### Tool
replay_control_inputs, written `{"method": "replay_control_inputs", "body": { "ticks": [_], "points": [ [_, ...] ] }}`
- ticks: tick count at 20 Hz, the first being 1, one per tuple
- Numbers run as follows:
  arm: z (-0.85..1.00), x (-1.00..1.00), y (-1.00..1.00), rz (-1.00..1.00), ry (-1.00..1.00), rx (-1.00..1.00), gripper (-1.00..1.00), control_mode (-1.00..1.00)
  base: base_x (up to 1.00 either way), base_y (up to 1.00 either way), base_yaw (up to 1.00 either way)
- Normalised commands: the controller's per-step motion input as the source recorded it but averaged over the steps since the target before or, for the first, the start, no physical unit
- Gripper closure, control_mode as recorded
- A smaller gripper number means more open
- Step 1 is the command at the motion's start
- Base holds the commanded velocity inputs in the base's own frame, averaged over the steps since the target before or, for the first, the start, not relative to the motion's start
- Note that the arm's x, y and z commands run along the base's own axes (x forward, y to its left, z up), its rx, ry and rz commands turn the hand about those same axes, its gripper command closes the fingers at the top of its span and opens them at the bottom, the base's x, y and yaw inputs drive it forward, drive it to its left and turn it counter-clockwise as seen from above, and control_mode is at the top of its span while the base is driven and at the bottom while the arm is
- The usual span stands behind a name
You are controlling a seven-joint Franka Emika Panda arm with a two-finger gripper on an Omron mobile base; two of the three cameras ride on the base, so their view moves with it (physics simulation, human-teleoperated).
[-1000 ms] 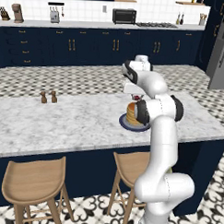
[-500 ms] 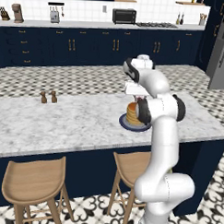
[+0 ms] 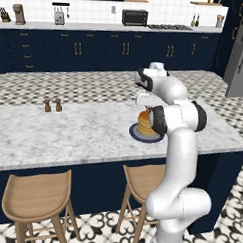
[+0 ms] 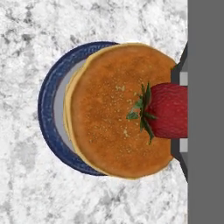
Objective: Take the strawberry from the fridge and place it on top of the pancake, located on the dining counter.
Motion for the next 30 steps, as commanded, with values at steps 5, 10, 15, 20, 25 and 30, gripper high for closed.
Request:
{"method": "replay_control_inputs", "body": {
  "ticks": [5,10,15,20,25,30],
  "points": [
    [0.0,-0.44,0.0,0.0,-0.09,0.0,1.0,-1.0,0.0,0.0,0.0],
    [0.0,-0.24,0.01,0.0,-0.17,0.0,1.0,-1.0,0.0,0.0,0.0],
    [0.07,0.24,0.0,0.04,-0.03,-0.01,1.0,-1.0,0.0,0.0,0.0],
    [0.14,0.52,0.0,0.04,0.06,-0.03,1.0,-1.0,0.0,0.0,0.0],
    [0.03,0.22,0.0,0.03,0.02,0.0,1.0,-1.0,0.0,0.0,0.0],
    [-0.02,-0.14,-0.01,0.0,0.0,0.0,1.0,-1.0,0.0,0.0,0.0]
  ]
}}
